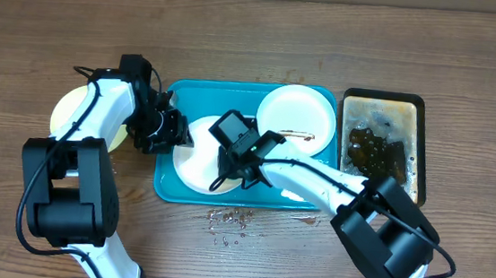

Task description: Clean dirty plates on tray and stack at the side

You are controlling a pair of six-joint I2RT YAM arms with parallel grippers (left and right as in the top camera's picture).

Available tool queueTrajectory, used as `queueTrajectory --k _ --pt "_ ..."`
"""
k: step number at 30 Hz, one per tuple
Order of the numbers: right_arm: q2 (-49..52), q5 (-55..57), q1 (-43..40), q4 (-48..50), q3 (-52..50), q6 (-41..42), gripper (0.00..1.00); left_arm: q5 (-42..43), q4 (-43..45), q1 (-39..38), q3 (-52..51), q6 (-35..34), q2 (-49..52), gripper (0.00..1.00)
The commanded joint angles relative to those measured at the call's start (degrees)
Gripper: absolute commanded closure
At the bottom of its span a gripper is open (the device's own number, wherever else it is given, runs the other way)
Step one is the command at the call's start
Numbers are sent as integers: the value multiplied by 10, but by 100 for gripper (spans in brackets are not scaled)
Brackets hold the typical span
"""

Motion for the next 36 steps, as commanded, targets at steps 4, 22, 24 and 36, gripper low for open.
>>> queueTrajectory --k 4,22,24,36 --pt "10 -16 9 -17 -10 -5 96 -23 31 -30 -2 3 0 49" --pt "10 -14 -21 -53 -10 -5 96 -152 28 -44 -2 2 0 45" --pt "10 -14 -21 -54 -10 -5 96 -151 20 -44 -2 2 0 45" --pt "10 -14 -21 -56 -10 -5 96 -156 -23 -44 -2 2 0 55"
